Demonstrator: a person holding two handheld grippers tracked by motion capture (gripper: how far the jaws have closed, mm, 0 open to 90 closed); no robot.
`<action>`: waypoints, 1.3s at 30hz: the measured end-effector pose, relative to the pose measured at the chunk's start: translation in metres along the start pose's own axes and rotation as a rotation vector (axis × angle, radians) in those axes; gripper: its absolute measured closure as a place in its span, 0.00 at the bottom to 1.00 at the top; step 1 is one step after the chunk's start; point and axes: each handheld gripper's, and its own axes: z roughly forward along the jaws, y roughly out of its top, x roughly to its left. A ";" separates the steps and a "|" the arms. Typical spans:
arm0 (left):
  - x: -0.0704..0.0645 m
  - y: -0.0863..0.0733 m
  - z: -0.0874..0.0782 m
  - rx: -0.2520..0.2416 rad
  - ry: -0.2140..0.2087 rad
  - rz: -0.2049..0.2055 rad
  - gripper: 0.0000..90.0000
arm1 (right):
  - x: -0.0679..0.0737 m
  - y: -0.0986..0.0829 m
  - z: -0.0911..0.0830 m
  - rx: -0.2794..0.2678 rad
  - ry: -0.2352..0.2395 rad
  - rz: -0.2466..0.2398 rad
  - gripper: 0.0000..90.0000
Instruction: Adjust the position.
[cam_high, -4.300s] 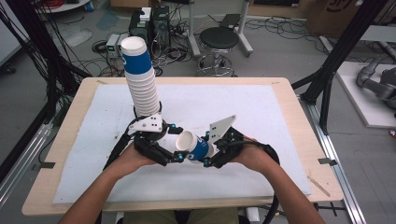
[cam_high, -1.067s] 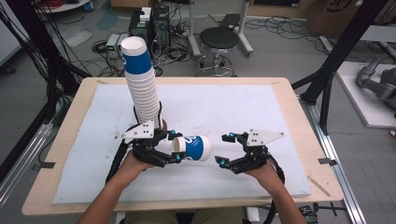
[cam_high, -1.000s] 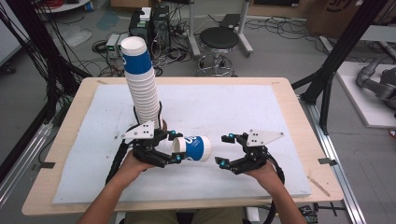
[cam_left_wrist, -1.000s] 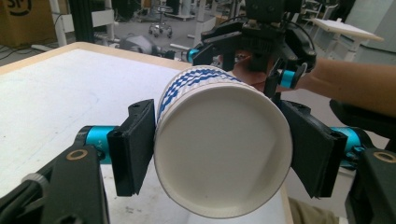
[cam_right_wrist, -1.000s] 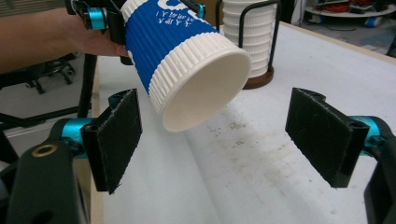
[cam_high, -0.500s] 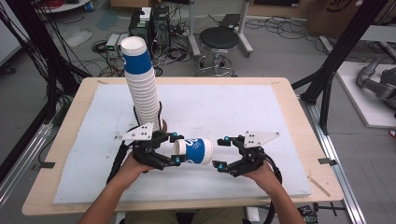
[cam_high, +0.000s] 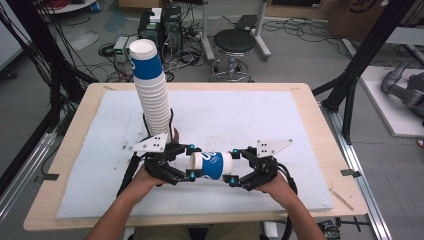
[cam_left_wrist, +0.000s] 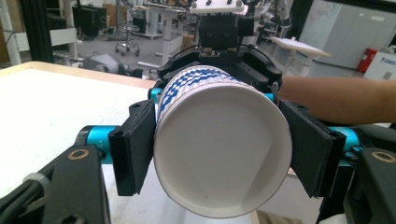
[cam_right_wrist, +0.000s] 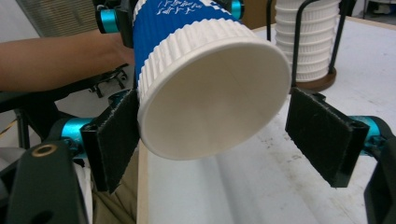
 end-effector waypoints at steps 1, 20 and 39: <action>0.000 0.000 0.000 -0.006 -0.005 0.000 0.34 | 0.001 0.000 0.000 0.001 -0.002 0.001 0.20; 0.000 -0.002 0.000 -0.008 -0.024 0.003 0.35 | 0.001 0.002 -0.002 -0.028 0.039 -0.022 0.30; -0.005 -0.003 0.004 0.134 0.099 -0.018 0.20 | 0.005 0.013 -0.007 0.056 -0.009 -0.075 0.34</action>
